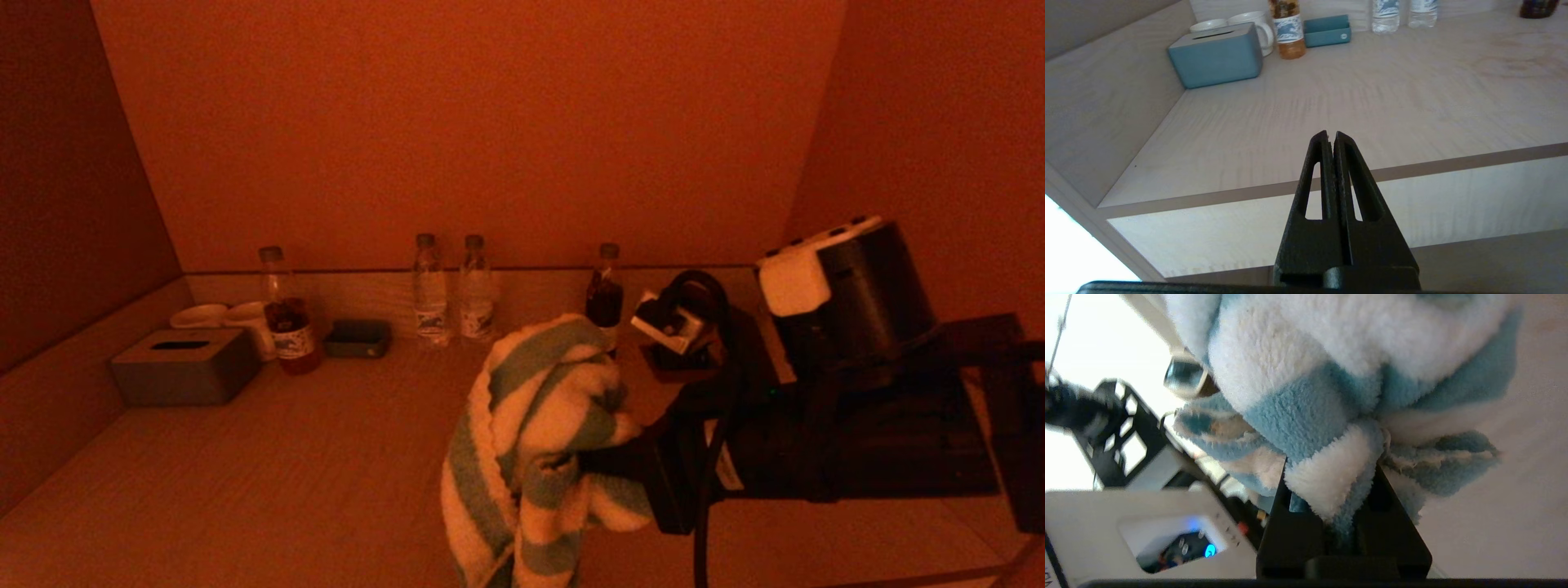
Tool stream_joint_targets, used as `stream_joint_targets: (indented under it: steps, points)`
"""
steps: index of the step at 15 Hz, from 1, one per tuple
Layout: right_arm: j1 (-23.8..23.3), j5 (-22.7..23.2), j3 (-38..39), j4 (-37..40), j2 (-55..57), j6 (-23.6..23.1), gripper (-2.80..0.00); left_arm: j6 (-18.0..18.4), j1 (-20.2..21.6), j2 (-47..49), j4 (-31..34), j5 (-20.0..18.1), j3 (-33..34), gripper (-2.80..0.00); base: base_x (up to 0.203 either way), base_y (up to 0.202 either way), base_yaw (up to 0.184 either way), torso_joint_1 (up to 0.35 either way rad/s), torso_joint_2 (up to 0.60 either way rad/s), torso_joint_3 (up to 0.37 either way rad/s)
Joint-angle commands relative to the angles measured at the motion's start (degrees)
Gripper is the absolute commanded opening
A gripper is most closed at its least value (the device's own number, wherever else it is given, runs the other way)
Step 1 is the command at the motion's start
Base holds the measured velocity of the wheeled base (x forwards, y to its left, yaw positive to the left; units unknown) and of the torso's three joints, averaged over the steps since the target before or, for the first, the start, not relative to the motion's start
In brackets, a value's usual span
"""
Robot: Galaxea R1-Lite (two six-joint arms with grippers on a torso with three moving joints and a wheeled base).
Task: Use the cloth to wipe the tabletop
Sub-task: Sweep the stains on the table
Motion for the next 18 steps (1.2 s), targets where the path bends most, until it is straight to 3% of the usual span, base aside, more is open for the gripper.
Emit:
stream_joint_targets:
  steps: [1, 6, 12, 15, 18]
  points:
    - [-1.2, 0.0, -0.1, 0.0, -2.4, 0.1, -2.8, 0.0, 0.0, 0.0, 0.0, -0.1, 0.0, -2.8, 0.0, 0.0, 0.0, 0.0, 0.0, 0.0]
    - [-14.3, -3.0, -0.8, -0.6, -2.5, 0.6, -2.8, 0.0, 0.0, 0.0, 0.0, -0.1, 0.0, -2.8, 0.0, 0.0, 0.0, 0.0, 0.0, 0.0]
    - [-20.8, -9.7, -1.6, -8.8, 7.6, 1.7, -2.8, 0.0, 0.0, 0.0, 0.0, -0.1, 0.0, -2.8, 0.0, 0.0, 0.0, 0.0, 0.0, 0.0]
    - [-23.5, -10.3, -6.3, -9.1, 13.0, 5.4, -2.8, 0.0, 0.0, 0.0, 0.0, -0.1, 0.0, -2.8, 0.0, 0.0, 0.0, 0.0, 0.0, 0.0]
    - [-24.8, -13.0, -10.3, -8.8, 18.7, 6.0, -2.8, 0.0, 0.0, 0.0, 0.0, -0.1, 0.0, -2.8, 0.0, 0.0, 0.0, 0.0, 0.0, 0.0]
